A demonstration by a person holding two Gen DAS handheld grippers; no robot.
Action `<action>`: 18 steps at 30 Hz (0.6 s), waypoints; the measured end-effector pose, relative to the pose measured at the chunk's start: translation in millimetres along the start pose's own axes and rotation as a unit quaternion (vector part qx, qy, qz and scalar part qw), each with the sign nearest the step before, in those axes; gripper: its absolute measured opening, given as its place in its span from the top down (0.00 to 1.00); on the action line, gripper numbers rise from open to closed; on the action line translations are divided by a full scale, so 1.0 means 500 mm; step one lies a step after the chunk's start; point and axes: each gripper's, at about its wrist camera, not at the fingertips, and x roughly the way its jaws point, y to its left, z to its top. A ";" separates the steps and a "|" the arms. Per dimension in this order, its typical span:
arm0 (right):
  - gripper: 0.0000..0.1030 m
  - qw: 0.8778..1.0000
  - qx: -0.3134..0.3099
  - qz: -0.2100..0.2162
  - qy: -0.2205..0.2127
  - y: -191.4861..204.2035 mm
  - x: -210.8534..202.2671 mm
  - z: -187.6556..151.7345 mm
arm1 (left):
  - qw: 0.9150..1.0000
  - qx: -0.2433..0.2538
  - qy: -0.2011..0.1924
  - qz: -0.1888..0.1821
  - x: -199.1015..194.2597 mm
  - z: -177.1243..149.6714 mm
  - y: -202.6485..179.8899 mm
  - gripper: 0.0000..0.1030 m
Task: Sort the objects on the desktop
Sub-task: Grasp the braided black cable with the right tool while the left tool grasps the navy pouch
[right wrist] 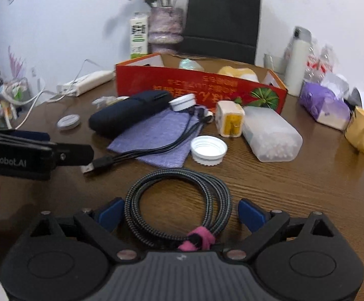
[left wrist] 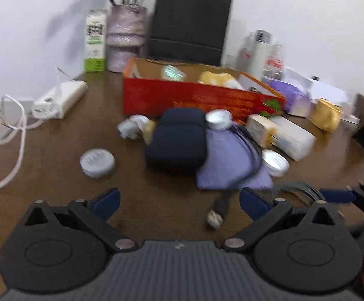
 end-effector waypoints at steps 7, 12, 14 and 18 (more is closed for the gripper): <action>0.14 1.000 0.013 0.005 0.004 -0.029 0.017 0.018 | 0.999 0.035 -0.013 -0.021 0.087 0.082 -0.006 0.00; 0.14 1.000 0.020 0.001 -0.008 -0.035 0.024 0.018 | 0.997 -0.005 0.045 -0.060 0.172 0.116 0.013 0.08; 0.14 1.000 0.021 0.003 -0.009 -0.038 0.025 0.020 | 0.997 -0.034 0.040 -0.050 0.179 0.117 0.026 0.30; 0.14 1.000 0.016 0.003 -0.009 -0.034 0.027 0.021 | 0.998 -0.036 0.019 -0.040 0.144 0.108 0.026 0.38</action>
